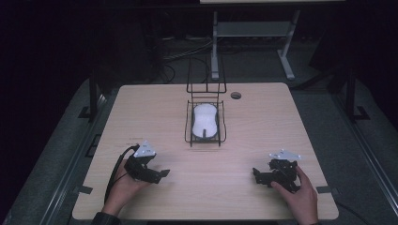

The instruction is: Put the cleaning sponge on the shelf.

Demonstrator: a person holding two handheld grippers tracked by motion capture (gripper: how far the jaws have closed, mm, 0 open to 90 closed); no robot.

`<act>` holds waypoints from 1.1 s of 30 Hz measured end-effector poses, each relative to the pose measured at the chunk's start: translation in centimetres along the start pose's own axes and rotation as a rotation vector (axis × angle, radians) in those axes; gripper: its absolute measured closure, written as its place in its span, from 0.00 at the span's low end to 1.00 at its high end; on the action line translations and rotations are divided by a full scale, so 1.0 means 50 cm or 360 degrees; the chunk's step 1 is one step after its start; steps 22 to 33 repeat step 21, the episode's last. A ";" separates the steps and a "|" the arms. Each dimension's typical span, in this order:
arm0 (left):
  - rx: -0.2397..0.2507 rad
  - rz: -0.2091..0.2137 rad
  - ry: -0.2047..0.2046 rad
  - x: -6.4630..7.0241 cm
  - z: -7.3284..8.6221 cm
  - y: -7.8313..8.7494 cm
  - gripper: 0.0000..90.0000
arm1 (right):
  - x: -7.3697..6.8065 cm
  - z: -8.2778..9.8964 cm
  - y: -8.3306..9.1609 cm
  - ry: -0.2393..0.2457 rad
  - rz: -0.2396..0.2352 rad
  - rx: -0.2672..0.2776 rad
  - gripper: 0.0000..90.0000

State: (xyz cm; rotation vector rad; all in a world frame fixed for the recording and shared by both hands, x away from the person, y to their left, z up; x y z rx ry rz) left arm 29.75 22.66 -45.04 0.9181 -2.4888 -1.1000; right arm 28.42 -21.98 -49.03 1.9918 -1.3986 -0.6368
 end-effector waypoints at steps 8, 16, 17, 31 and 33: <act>-0.0079 -0.0055 -0.0006 0.010 0.058 0.008 0.14 | 0.000 0.000 0.000 0.0001 0.0000 0.0001 0.00; -0.0040 -0.0062 0.0025 0.009 0.086 0.013 0.14 | 0.000 0.000 0.000 0.0000 -0.0001 0.0001 0.00; -0.0030 -0.0047 0.0025 0.007 0.088 0.013 0.14 | 0.000 0.000 0.000 0.0000 -0.0001 0.0001 0.00; 0.0022 -0.0031 0.0015 0.005 0.096 0.014 0.14 | 0.000 0.000 0.000 0.0001 0.0000 0.0001 0.00; 0.0022 -0.0031 0.0015 0.005 0.096 0.014 0.14 | 0.000 0.000 0.000 0.0001 0.0000 0.0001 0.00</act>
Point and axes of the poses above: each handheld gripper's, and its own axes: y roughly backward along the jaws, z roughly out of its underside, x roughly to its right, the point moved 1 cm from there along -y, roughly forward along the jaws, and after that the axes turned 1 degree about -y, right-handed, at the moved point
